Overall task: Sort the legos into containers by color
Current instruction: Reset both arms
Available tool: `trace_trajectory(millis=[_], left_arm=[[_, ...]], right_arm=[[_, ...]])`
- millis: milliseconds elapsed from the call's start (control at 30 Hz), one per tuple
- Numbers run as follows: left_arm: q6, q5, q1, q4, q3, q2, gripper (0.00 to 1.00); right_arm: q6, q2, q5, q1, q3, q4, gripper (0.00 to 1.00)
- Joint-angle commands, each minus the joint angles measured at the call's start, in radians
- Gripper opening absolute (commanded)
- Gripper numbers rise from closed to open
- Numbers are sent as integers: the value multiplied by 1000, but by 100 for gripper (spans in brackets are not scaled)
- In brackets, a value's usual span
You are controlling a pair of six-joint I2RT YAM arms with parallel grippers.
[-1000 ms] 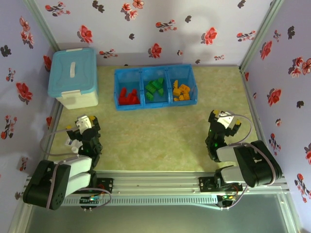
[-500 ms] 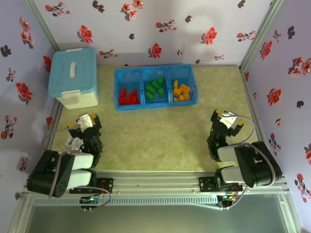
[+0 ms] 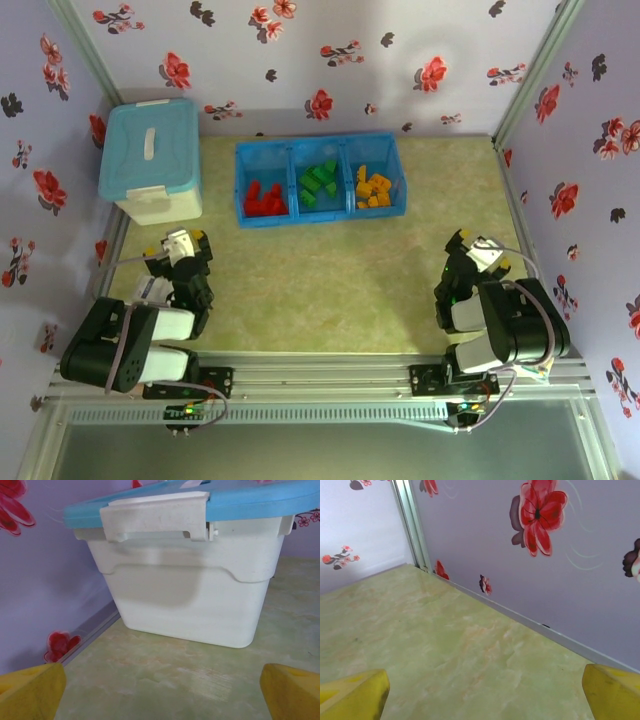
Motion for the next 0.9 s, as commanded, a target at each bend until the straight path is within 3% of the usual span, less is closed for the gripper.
trace_trajectory(millis=[0,67,133,500,667,767,867], left_arm=[[20,4,7,52,22,8,100],[18,4,9,55,17,5,100],[18,4,8,56,17,5,100],[7,33,37,102,-6,15,100],[30,120,52,110,-1,35,100],[3,170,106,146,38,152,100],[48,207,96,113,76,169,100]], right_arm=[[-74,25,-117,21,20,60,99],[-189,56,-217,80,79,1,100],[-255,113,-195,124,93,61,99],[-248,111,-195,126,61,107,99],[-238,103,-197,123,53,107,99],[-216,101,-210,105,47,107,99],[-196,94,-231,84,41,107,99]])
